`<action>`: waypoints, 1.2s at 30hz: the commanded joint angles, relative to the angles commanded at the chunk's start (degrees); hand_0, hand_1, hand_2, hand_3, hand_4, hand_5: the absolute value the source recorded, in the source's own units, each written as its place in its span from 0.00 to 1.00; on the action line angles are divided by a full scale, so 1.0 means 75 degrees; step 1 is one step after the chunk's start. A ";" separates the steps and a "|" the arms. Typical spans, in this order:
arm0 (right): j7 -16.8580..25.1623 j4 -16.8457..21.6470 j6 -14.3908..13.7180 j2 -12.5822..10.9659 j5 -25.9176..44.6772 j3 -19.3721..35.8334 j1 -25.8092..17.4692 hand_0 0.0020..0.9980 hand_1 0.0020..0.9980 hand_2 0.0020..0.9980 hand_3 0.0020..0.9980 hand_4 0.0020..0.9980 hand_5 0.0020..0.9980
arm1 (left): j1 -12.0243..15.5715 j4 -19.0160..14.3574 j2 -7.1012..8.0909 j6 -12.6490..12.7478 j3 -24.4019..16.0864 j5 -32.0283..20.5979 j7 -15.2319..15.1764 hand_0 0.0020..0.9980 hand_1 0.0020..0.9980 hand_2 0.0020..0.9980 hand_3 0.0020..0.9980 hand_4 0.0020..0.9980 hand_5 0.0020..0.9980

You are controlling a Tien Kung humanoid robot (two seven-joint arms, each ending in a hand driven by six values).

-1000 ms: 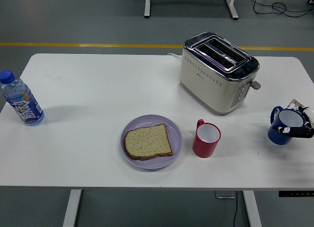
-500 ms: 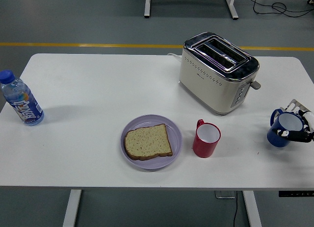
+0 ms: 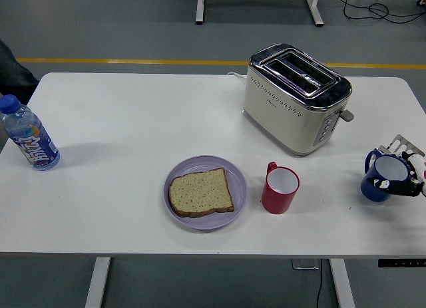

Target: Pick up the cup,pour liquid into bread,place the cup on the desk

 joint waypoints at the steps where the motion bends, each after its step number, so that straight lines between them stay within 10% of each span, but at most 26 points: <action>1: 0.0006 -0.0004 -0.0005 0.0005 -0.0009 0.0006 -0.0003 0.42 0.35 0.49 0.51 0.57 0.03 | 0.0000 0.0000 0.0000 -0.0001 0.0000 0.0001 0.0000 0.70 0.72 0.73 0.58 0.26 1.00; 36: 0.0151 -0.0166 -0.0091 0.0213 -0.0290 0.0048 -0.0164 0.43 0.36 0.50 0.51 0.57 0.03 | 0.0027 0.0006 -0.0007 0.0014 -0.0181 0.0367 0.0128 0.70 0.72 0.73 0.58 0.26 1.00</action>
